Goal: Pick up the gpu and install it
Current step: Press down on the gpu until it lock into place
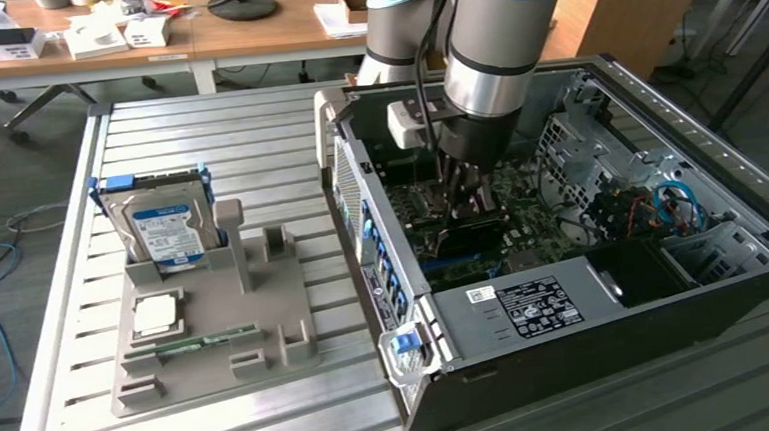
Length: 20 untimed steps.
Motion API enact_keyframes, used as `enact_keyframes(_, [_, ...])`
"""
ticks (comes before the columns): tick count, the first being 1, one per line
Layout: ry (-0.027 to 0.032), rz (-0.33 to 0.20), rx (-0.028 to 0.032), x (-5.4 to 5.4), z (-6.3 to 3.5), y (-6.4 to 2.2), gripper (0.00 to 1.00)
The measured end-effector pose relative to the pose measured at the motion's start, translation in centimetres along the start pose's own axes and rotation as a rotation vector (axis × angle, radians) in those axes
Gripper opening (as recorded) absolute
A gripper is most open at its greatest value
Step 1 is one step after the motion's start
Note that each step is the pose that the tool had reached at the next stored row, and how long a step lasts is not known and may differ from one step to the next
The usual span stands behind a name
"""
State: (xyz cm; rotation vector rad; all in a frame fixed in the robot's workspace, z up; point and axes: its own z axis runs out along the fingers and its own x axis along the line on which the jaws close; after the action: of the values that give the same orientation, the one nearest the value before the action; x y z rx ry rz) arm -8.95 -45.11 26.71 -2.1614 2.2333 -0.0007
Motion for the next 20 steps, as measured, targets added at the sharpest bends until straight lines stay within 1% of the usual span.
enact_keyframes(12, [-0.003,0.0,0.001,0.11,0.0,0.19,0.11])
enact_keyframes(20, [-0.0035,0.0,0.0012,0.18,0.0,0.25,0.11])
